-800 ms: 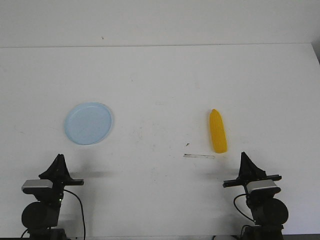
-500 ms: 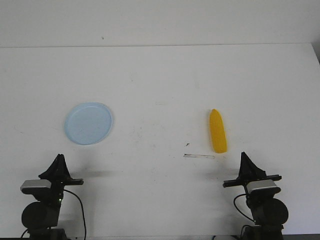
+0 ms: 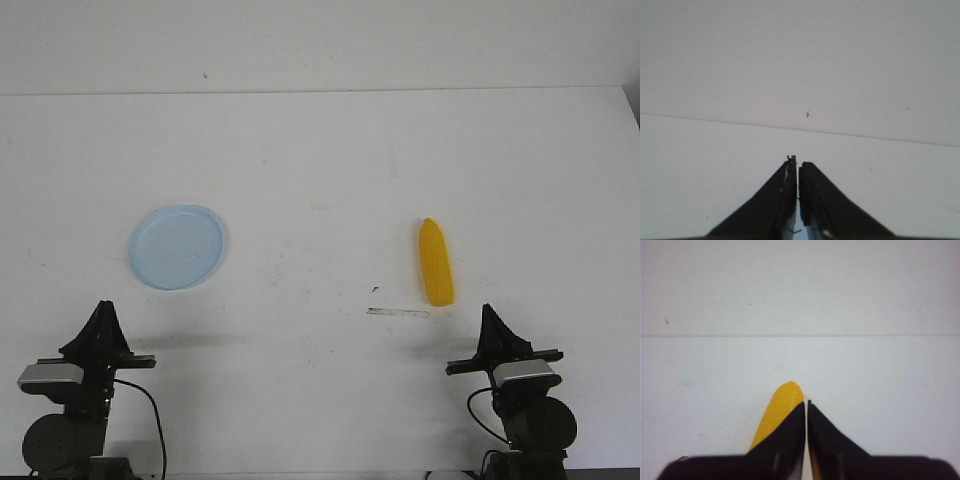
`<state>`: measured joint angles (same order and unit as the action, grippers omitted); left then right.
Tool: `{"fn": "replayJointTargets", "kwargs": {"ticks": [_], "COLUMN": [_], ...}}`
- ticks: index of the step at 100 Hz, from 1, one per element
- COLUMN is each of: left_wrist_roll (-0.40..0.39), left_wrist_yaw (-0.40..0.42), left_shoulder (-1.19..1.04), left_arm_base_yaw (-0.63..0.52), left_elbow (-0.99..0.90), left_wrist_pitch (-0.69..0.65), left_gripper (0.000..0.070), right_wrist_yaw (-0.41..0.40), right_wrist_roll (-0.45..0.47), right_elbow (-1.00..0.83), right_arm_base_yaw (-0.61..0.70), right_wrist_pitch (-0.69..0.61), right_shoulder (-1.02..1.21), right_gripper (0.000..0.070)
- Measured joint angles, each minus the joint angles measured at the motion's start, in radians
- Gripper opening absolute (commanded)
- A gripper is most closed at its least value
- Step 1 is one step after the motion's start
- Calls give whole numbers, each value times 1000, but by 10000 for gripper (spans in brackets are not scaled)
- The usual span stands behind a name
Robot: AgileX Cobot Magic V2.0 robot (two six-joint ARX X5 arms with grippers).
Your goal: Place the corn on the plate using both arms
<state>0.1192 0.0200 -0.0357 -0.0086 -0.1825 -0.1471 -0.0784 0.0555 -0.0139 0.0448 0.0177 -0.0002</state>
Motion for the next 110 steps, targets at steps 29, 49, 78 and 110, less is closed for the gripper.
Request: {"fn": "replayJointTargets", "kwargs": {"ticks": [29,49,78,110], "left_wrist_roll": [0,0,0,3], "left_wrist_yaw": [0,0,0,0], "left_shoulder": [-178,-375,-674,-915], "left_arm_base_yaw": [0,0,0,-3], "left_elbow": [-159,-327,-534,-604], "left_wrist_pitch": [45,197,476,541], "left_gripper": [1,1,1,1], "right_wrist_yaw": [0,0,0,0], "right_wrist_roll": [0,0,0,0], "right_elbow": [0,0,0,0], "right_arm_base_yaw": [0,0,0,0], "right_wrist_pitch": [0,0,0,0], "right_shoulder": [0,0,0,0], "right_gripper": [7,7,7,7]}}
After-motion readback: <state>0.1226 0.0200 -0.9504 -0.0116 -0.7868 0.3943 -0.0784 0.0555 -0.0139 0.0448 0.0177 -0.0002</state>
